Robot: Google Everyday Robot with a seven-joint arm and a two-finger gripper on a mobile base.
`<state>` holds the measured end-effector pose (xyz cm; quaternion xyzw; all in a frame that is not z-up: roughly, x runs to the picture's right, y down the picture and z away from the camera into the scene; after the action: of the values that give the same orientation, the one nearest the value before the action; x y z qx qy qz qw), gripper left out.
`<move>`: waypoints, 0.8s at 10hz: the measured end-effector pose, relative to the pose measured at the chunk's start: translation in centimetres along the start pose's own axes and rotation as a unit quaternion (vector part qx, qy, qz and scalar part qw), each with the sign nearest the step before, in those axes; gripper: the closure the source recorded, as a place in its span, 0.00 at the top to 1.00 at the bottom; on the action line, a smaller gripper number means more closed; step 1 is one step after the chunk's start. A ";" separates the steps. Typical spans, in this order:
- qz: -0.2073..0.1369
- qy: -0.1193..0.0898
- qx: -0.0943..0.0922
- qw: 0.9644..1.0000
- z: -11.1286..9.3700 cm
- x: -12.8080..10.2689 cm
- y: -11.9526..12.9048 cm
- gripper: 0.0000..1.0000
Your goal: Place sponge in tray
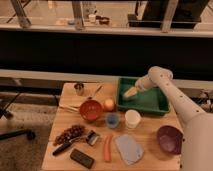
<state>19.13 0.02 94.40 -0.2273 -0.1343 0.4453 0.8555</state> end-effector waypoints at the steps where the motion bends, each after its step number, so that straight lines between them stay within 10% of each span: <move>1: 0.001 -0.002 -0.002 1.000 -0.1 -0.1 0.0 0.79; 8: 0.010 -0.017 -0.004 1.000 -2.5 0.6 -1.5 0.79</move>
<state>21.54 -0.92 93.05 -0.2244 -0.1486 0.4576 0.8474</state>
